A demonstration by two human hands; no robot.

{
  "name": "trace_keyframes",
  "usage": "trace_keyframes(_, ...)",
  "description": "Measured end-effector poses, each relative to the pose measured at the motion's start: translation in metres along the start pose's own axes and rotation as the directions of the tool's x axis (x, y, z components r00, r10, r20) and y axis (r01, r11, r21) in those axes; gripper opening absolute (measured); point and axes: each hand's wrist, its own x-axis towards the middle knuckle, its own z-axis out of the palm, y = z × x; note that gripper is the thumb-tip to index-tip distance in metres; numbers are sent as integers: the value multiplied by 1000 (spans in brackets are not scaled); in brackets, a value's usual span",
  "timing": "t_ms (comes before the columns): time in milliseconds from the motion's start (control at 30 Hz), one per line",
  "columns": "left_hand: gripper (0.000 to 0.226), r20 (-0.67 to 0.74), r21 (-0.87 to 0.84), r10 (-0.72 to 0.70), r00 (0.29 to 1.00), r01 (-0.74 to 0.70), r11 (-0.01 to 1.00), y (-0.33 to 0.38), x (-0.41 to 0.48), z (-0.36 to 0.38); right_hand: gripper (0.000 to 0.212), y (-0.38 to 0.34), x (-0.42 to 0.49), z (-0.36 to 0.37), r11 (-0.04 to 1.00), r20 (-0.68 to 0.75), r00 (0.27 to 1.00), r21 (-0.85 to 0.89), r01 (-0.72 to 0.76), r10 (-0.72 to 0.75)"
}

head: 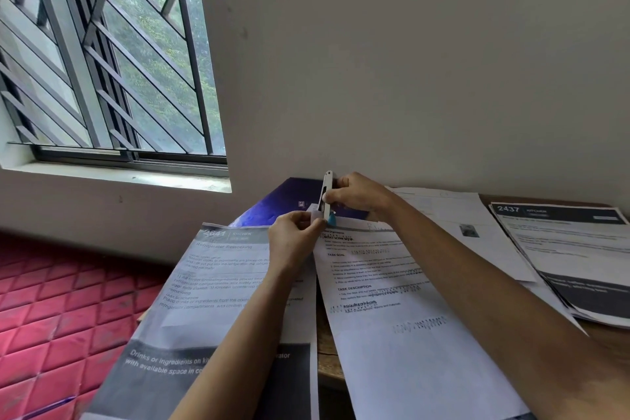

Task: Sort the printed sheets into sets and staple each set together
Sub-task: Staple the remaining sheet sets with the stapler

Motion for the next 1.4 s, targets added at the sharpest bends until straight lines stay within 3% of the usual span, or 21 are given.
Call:
trace_keyframes(167, 12, 78, -137, -124, 989, 134, 982, -5, 5, 0, 22, 4, 6, 1, 996, 72, 997, 81, -42, 36)
trace_keyframes(433, 16, -16, 74, 76, 997, -75, 994, -4, 2, 3, 17, 1, 3, 3, 998, 124, 992, 54, -45, 38)
trace_keyframes(733, 17, -42, 134, 124, 991, -117, 984, -4, 3, 4, 20, 3, 3, 3, 998, 143, 990, 68, -18, 8)
trace_keyframes(867, 16, -26, 114, 125, 992, -121, 986, -5, 4, 4, 30, 6, 5, 1, 992, 158, 987, 117, -40, 21)
trace_keyframes(1033, 7, 20, 80, 126, 992, -127, 989, -6, 4, 3, 27, 4, 5, 0, 986, 164, 985, 150, -76, 51)
trace_keyframes(1400, 8, -35, 134, 185, 982, -179, 975, -1, 1, 4, 30, 3, 5, 2, 978, 176, 980, 167, -122, 92)
